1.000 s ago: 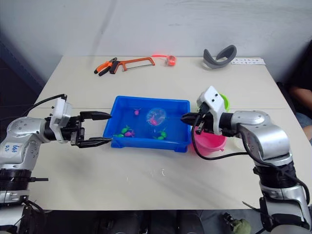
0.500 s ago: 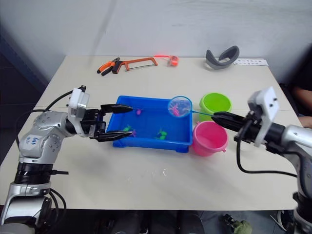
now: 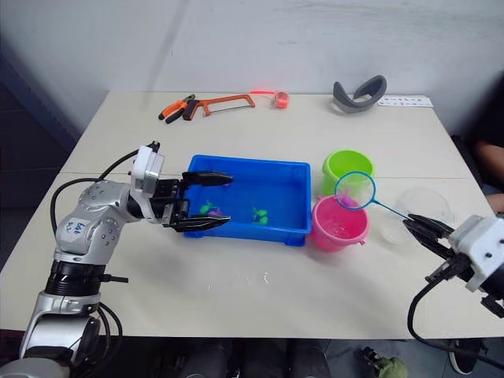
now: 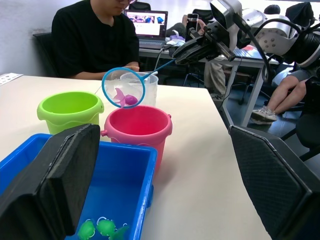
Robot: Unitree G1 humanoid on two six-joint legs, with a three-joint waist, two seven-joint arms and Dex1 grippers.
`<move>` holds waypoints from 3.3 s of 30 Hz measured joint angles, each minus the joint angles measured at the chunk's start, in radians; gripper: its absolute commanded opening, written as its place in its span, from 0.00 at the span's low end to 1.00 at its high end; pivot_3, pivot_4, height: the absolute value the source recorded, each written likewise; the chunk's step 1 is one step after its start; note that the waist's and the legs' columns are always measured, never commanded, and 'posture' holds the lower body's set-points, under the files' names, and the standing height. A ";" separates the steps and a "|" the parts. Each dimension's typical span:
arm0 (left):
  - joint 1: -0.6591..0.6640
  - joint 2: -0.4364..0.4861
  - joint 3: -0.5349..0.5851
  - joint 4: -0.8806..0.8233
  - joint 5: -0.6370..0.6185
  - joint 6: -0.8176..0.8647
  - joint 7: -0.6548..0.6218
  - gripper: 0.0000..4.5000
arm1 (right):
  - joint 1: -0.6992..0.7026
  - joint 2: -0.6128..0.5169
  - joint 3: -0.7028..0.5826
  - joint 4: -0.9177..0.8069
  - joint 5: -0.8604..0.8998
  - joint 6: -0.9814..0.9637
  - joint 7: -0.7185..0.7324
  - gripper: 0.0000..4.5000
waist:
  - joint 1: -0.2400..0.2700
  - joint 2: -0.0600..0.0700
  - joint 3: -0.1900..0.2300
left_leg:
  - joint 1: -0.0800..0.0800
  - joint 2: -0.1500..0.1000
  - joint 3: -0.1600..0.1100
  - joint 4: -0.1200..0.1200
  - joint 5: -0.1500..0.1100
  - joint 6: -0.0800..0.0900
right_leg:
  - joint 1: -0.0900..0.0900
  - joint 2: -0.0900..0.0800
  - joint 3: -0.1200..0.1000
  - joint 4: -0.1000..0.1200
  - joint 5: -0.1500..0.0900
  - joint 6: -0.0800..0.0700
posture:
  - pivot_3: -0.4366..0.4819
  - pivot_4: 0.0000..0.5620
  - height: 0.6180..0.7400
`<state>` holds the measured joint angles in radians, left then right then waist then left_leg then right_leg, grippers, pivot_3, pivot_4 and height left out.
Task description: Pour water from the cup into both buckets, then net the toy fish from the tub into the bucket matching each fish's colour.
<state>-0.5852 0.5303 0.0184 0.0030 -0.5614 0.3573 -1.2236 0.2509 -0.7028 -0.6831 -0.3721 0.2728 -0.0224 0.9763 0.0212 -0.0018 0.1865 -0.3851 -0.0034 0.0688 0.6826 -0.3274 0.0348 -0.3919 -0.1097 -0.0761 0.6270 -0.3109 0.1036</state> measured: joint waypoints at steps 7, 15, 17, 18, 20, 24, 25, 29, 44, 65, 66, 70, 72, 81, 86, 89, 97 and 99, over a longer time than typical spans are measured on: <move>0.003 -0.006 0.000 0.000 0.003 -0.006 0.011 0.99 | 0.000 -0.038 0.014 0.177 -0.195 -0.464 -0.050 0.00 | 0.000 0.000 0.000 | 0.000 0.000 0.000 0.000 0.000 0.000 | 0.000 0.000 0.000 0.000 0.000 0.000 | 0.48 0.27 1.00; 0.020 -0.023 -0.005 -0.001 0.008 -0.013 0.028 0.99 | -0.014 -0.047 0.012 0.315 -0.467 -0.922 -0.244 0.00 | -0.001 0.000 0.000 | 0.001 0.000 0.000 0.000 0.001 -0.001 | 0.000 -0.001 0.000 -0.001 0.000 0.000 | 0.48 0.27 1.00; 0.023 -0.027 -0.012 -0.001 0.008 -0.013 0.030 0.99 | -0.005 -0.052 0.007 0.346 -0.556 -0.975 -0.302 0.00 | -0.001 0.000 0.000 | 0.001 0.000 0.000 0.000 0.001 -0.001 | 0.001 -0.001 0.000 -0.001 0.000 0.000 | 0.48 0.27 1.00; 0.026 -0.027 -0.013 -0.001 0.008 -0.013 0.030 0.99 | 0.000 -0.052 0.005 0.363 -0.599 -0.998 -0.329 0.00 | 0.000 0.000 0.000 | 0.001 0.000 -0.001 0.000 0.001 -0.002 | 0.001 -0.001 0.000 -0.001 0.000 0.000 | 0.48 0.27 1.00; 0.032 -0.027 -0.014 -0.001 0.008 -0.013 0.031 0.99 | 0.009 -0.052 -0.007 0.400 -0.688 -1.061 -0.403 0.00 | 0.000 0.000 0.000 | 0.001 0.000 0.000 0.000 0.001 -0.001 | 0.001 -0.001 0.001 -0.001 0.000 0.000 | 0.48 0.27 1.00; 0.035 -0.028 -0.017 -0.004 0.008 -0.013 0.031 0.99 | 0.023 -0.052 -0.033 0.432 -0.786 -1.124 -0.521 0.00 | -0.002 0.000 0.000 | 0.001 0.000 0.000 0.000 0.002 -0.002 | 0.001 -0.001 0.001 -0.002 0.000 0.000 | 0.48 0.27 1.00; 0.039 -0.027 -0.017 -0.005 0.008 -0.013 0.031 0.99 | 0.024 -0.052 -0.033 0.441 -0.809 -1.132 -0.550 0.00 | -0.003 0.000 0.000 | 0.001 0.000 0.000 0.000 0.002 -0.002 | 0.001 -0.001 0.001 -0.002 0.000 0.000 | 0.48 0.27 1.00; 0.046 -0.027 -0.018 -0.005 0.008 -0.013 0.033 0.99 | 0.024 -0.052 -0.033 0.430 -0.872 -1.136 -0.642 0.00 | -0.007 0.000 0.000 | 0.002 0.000 0.000 0.000 0.002 -0.003 | 0.001 -0.001 0.002 -0.002 0.000 -0.001 | 0.48 0.27 1.00; 0.087 -0.017 0.008 -0.033 0.003 -0.013 0.064 0.99 | 0.129 -0.087 0.140 0.316 -0.524 -0.860 -0.626 0.00 | -0.021 0.000 0.000 | 0.003 0.001 -0.002 0.000 0.002 -0.002 | 0.003 -0.004 0.002 -0.001 0.000 -0.001 | 0.48 0.27 1.00; 0.347 0.182 0.386 0.058 -0.033 -0.063 0.179 0.99 | -0.603 -0.156 0.714 -0.007 0.365 0.585 -0.466 0.00 | -0.026 0.000 0.000 | 0.011 0.004 -0.007 -0.004 -0.005 -0.003 | 0.011 -0.007 -0.003 -0.009 -0.003 -0.005 | 0.48 0.27 1.00; 0.356 0.192 0.393 0.063 -0.032 -0.067 0.176 0.99 | -0.634 -0.140 0.729 -0.006 0.366 0.624 -0.465 0.00 | -0.027 0.000 0.000 | 0.010 0.004 -0.007 -0.004 -0.005 -0.003 | 0.010 -0.006 -0.003 -0.008 -0.003 -0.005 | 0.48 0.27 1.00; 0.404 0.249 0.414 0.097 -0.023 -0.081 0.148 0.99 | -0.702 -0.093 0.764 0.004 0.364 0.770 -0.472 0.00 | -0.029 0.000 0.000 | 0.008 0.004 -0.006 -0.004 -0.005 -0.003 | 0.008 -0.006 -0.003 -0.006 -0.003 -0.005 | 0.48 0.27 1.00; 0.417 0.266 0.425 0.109 -0.022 -0.083 0.142 0.99 | -0.717 -0.063 0.775 0.004 0.354 0.812 -0.485 0.00 | -0.027 0.000 0.000 | 0.008 0.004 -0.006 -0.004 -0.006 -0.002 | 0.008 -0.006 -0.003 -0.006 -0.003 -0.005 | 0.48 0.27 1.00; 0.460 0.295 0.474 0.129 -0.023 -0.067 0.158 0.99 | -0.746 0.042 0.800 0.003 0.293 0.940 -0.551 0.00 | -0.030 0.000 0.000 | 0.007 0.004 -0.005 -0.005 -0.006 -0.002 | 0.005 -0.007 -0.003 -0.005 -0.003 -0.005 | 0.48 0.27 1.00; 0.485 0.303 0.476 0.120 -0.023 -0.045 0.158 0.99 | -0.773 0.087 0.806 0.013 0.261 1.004 -0.578 0.00 | -0.040 0.000 0.000 | -0.002 0.004 -0.004 -0.004 -0.005 -0.003 | -0.004 -0.007 -0.002 -0.002 -0.003 -0.005 | 0.48 0.27 1.00; 0.481 0.303 0.473 0.103 -0.023 -0.034 0.161 0.99 | -0.814 0.123 0.822 0.054 0.238 1.019 -0.585 0.00 | -0.048 0.000 0.000 | -0.002 0.004 -0.004 -0.004 -0.005 -0.003 | -0.004 -0.006 -0.002 -0.001 -0.003 -0.005 | 0.48 0.27 1.00; 0.382 0.313 0.394 0.060 -0.021 0.009 0.167 0.99 | -0.919 0.208 0.863 0.187 0.183 1.070 -0.584 0.00 | -0.049 0.000 0.000 | -0.003 0.003 -0.003 -0.003 -0.005 -0.002 | -0.005 -0.006 -0.003 0.000 -0.002 -0.005 | 0.48 0.27 1.00; 0.350 0.316 0.377 0.047 -0.020 0.016 0.173 0.99 | -0.934 0.227 0.876 0.211 0.176 1.073 -0.574 0.00 | -0.050 0.000 0.000 | -0.003 0.003 -0.003 -0.003 -0.005 -0.002 | -0.005 -0.006 -0.003 0.000 -0.002 -0.004 | 0.48 0.27 1.00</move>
<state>-0.2348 0.8466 0.3950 0.0504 -0.5814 0.3728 -1.0507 -0.6834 -0.4757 0.1925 -0.1612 0.4492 1.0505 0.4020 -0.0290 -0.0018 0.1867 -0.3884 -0.0002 0.0655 0.6792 -0.3325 0.0324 -0.3970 -0.1154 -0.0788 0.6271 -0.3133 0.0992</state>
